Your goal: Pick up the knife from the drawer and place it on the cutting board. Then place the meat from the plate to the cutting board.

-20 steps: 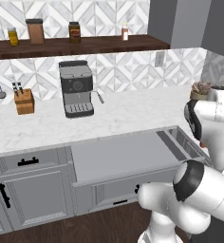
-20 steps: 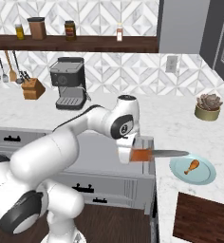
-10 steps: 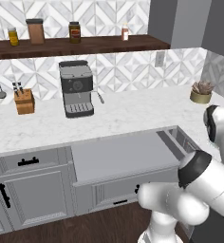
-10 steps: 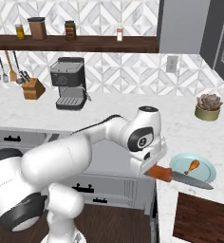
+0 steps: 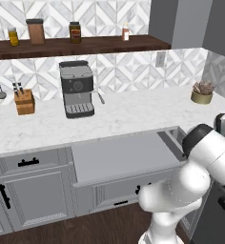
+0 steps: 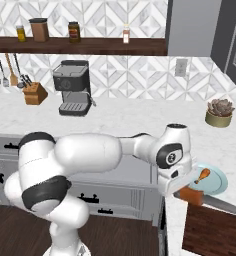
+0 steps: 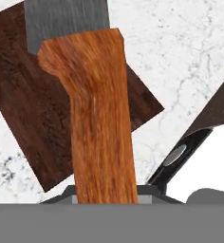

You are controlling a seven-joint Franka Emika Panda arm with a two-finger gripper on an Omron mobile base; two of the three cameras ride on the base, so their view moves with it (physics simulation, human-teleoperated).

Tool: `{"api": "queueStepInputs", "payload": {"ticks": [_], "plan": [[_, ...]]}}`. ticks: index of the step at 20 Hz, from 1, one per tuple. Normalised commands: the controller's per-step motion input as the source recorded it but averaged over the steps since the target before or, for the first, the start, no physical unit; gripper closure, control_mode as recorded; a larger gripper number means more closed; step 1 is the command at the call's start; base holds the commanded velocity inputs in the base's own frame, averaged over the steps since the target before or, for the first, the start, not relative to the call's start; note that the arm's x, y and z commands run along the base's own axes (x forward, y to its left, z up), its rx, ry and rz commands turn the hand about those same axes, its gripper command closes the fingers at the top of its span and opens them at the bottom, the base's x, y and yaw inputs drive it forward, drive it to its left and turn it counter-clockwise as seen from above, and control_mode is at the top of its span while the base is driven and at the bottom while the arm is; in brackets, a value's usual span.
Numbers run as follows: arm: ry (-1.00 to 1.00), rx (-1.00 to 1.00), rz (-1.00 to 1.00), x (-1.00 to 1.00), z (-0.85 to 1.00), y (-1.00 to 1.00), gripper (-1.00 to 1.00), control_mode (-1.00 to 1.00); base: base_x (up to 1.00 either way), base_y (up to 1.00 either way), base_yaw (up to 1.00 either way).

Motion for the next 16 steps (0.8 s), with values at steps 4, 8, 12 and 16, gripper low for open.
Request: {"api": "queueStepInputs", "payload": {"ticks": [4,8,12,16], "plan": [[0.1,-0.04,-0.02,0.06,-0.61,-0.62,1.0,-1.0,0.0,0.0,0.0],[0.0,0.0,0.01,0.0,-0.39,-0.58,1.0,-1.0,0.0,0.0,0.0],[0.0,0.02,0.03,-0.12,-0.08,-0.73,1.0,-1.0,0.0,0.0,0.0],[0.0,0.01,0.03,-0.01,-0.18,-0.59,1.0,-1.0,0.0,0.0,0.0]]}}
